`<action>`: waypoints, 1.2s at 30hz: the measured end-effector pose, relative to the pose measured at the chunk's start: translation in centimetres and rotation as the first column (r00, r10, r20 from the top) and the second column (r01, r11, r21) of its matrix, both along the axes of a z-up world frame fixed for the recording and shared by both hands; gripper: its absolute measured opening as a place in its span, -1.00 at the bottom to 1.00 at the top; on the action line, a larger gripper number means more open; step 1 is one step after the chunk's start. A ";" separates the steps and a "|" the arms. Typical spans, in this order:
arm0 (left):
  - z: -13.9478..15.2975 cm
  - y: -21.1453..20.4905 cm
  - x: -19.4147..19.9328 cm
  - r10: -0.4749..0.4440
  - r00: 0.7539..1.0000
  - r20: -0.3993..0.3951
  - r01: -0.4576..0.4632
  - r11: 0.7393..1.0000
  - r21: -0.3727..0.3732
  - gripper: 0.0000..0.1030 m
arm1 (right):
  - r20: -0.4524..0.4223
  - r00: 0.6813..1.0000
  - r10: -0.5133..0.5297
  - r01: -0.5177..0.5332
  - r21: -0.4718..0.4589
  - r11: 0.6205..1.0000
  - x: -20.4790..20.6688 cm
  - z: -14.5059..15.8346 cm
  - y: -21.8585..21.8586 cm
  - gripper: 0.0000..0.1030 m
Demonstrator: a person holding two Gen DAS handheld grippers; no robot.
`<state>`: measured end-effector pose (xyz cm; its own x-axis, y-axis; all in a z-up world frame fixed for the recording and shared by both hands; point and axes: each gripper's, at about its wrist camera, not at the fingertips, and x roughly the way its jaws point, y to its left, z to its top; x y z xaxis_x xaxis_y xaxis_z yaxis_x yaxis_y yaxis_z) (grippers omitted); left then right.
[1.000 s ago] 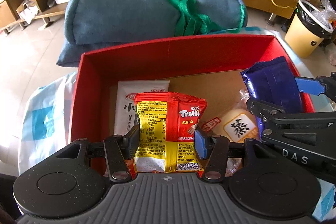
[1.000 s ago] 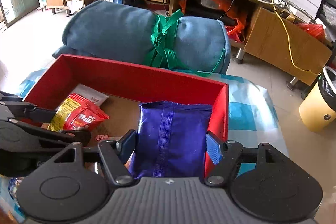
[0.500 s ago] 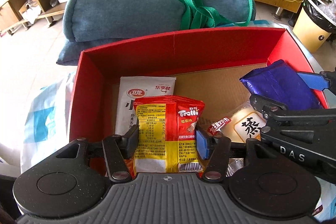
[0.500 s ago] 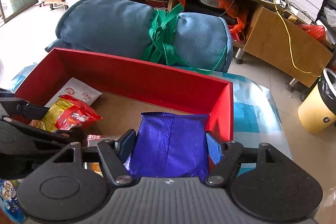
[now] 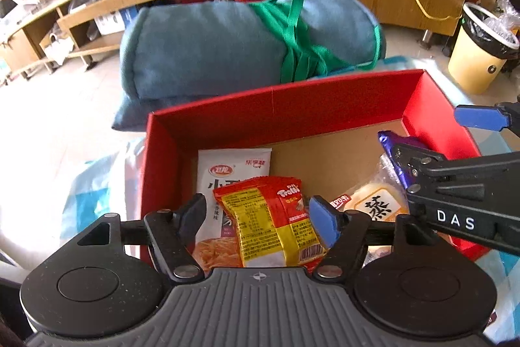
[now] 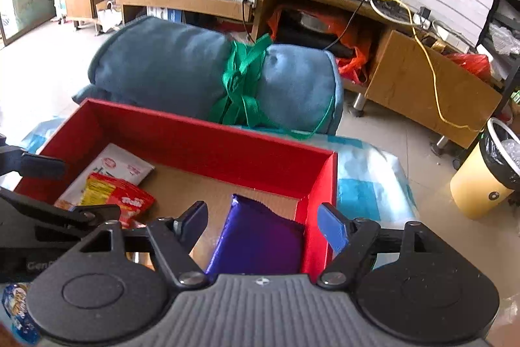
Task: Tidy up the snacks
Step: 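Lower both bags into the red box and open both grippers, then withdraw both grippers from the box and move them over the remaining snacks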
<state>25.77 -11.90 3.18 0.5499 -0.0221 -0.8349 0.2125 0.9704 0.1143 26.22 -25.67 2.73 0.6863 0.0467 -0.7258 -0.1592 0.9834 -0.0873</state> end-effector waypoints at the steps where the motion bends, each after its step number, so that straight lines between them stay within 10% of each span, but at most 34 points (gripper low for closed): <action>1: 0.3 0.1 -0.3 -0.003 1.000 0.006 0.003 1.000 -0.009 0.51 | 0.004 1.000 0.001 -0.001 0.002 1.000 -0.1 0.2 0.0 0.36; 17: 3.5 1.3 -5.1 -0.036 0.995 0.095 0.041 0.998 -0.043 0.63 | 0.041 0.999 -0.009 0.008 0.016 1.000 -4.9 3.3 0.9 0.37; 36: 1.4 3.8 -13.2 -0.071 0.995 -0.068 0.065 0.994 -0.088 0.69 | -0.121 0.993 0.018 -0.014 0.035 0.999 -13.8 0.8 3.0 0.37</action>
<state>12.61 -8.06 4.57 0.4839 -0.1309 -0.8653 0.2831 0.9590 0.0133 12.37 -22.71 3.51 0.5926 0.0833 -0.8012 -0.1827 0.9826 -0.0330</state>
